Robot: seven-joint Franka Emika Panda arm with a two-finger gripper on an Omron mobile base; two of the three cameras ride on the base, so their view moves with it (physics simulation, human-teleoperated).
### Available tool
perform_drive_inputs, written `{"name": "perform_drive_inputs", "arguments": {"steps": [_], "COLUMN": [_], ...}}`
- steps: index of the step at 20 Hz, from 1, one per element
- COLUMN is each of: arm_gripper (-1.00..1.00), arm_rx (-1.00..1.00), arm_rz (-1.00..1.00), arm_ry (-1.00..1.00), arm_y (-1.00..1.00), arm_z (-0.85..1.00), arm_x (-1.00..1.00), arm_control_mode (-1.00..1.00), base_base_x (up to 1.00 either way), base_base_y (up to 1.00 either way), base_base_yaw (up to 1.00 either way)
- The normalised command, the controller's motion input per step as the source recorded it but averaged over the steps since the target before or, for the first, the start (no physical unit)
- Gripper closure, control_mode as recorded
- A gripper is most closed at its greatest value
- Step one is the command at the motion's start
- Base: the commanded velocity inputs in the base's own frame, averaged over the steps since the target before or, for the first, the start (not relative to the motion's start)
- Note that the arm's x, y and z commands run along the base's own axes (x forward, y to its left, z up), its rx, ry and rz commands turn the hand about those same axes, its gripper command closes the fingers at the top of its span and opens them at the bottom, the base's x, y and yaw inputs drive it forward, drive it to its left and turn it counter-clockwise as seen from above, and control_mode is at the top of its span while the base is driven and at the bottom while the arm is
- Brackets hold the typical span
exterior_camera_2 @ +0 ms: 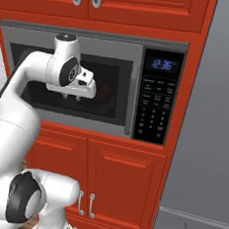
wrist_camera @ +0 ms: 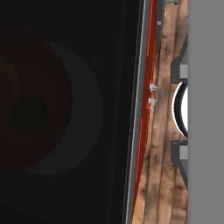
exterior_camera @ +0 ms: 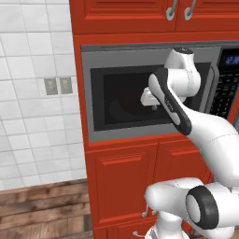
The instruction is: The microwave is finished heating the shrimp and lime. Take the bowl containing the food and place it on the dining counter.
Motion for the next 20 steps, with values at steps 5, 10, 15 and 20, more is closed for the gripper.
{"name": "perform_drive_inputs", "arguments": {"steps": [5, 10, 15, 20], "arm_gripper": [-1.00, -1.00, -1.00, -1.00], "arm_rx": [0.00, 0.00, 0.00, 0.00], "arm_rz": [0.00, 0.00, 0.00, 0.00], "arm_ry": [-0.07, -0.16, -0.08, 0.00], "arm_y": [0.00, -0.02, -0.08, -0.02], "arm_z": [-0.05, -0.36, -0.13, 0.00], "arm_x": [-0.31, -0.78, -0.49, 0.00], "arm_control_mode": [-1.00, -1.00, -1.00, -1.00], "base_base_x": [0.00, 0.00, 0.00, 0.00], "base_base_y": [0.00, 0.00, 0.00, 0.00], "base_base_yaw": [0.00, 0.00, 0.00, 0.00]}}
